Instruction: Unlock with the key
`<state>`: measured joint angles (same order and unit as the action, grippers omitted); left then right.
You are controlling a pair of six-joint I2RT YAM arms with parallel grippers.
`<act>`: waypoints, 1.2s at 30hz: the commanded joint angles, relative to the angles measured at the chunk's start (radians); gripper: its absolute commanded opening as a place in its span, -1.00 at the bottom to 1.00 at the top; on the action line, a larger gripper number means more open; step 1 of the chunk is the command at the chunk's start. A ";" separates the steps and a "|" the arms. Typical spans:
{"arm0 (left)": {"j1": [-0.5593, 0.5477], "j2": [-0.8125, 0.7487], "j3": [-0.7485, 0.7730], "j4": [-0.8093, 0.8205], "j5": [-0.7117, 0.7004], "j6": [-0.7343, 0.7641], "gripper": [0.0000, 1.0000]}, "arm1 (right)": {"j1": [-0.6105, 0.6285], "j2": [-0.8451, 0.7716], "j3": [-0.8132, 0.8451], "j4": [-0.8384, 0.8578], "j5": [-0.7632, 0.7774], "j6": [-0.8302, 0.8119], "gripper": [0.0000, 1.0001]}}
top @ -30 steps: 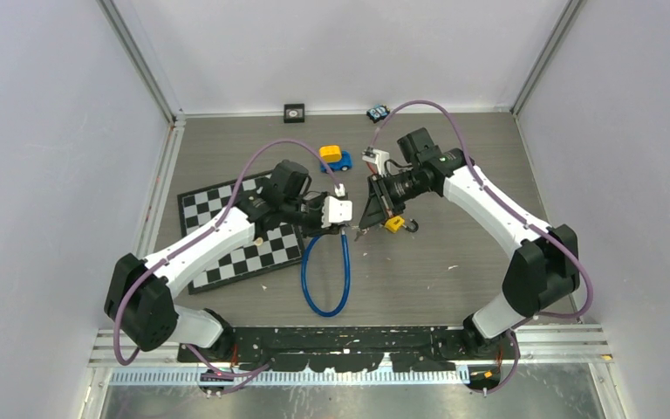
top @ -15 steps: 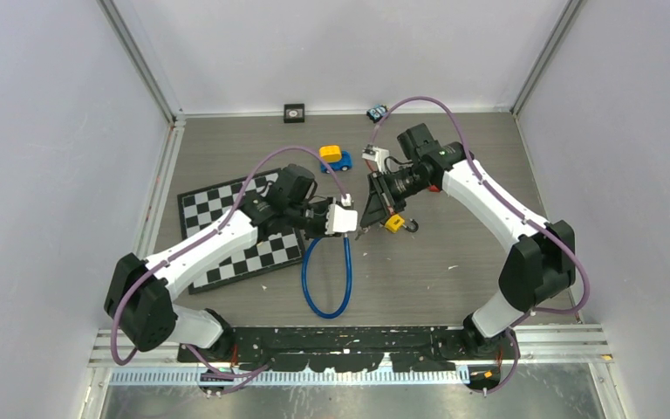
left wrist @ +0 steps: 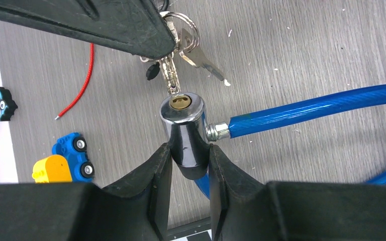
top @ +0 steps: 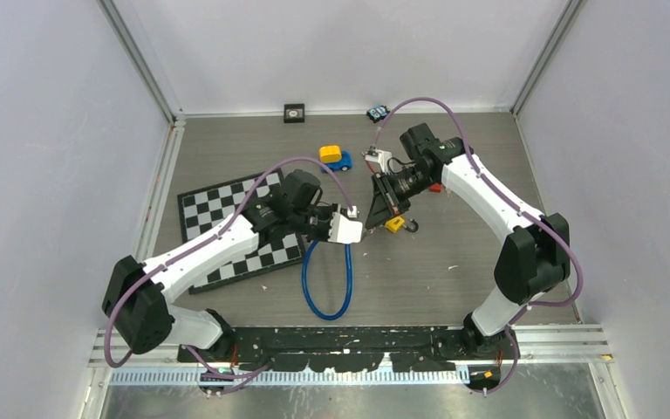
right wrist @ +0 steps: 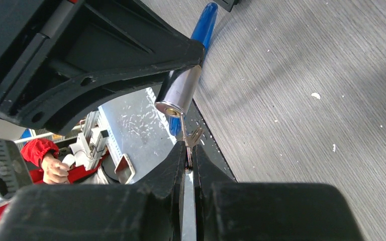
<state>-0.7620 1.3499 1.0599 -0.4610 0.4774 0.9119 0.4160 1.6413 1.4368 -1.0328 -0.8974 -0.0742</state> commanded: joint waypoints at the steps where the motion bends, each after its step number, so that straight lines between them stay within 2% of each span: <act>1: -0.013 -0.022 -0.009 -0.007 -0.052 0.053 -1.00 | 0.000 -0.003 0.047 -0.023 -0.051 -0.018 -0.99; 11: -0.022 -0.025 -0.012 0.010 -0.102 0.052 -1.00 | 0.000 -0.002 0.035 -0.013 -0.072 -0.010 -0.99; 36: -0.039 -0.029 -0.011 0.010 -0.118 0.059 -1.00 | -0.003 0.046 0.057 -0.009 -0.092 0.003 -0.99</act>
<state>-0.7979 1.3499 1.0538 -0.4564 0.3767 0.9283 0.4156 1.6894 1.4532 -1.0435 -0.9569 -0.0769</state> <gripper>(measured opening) 0.294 0.123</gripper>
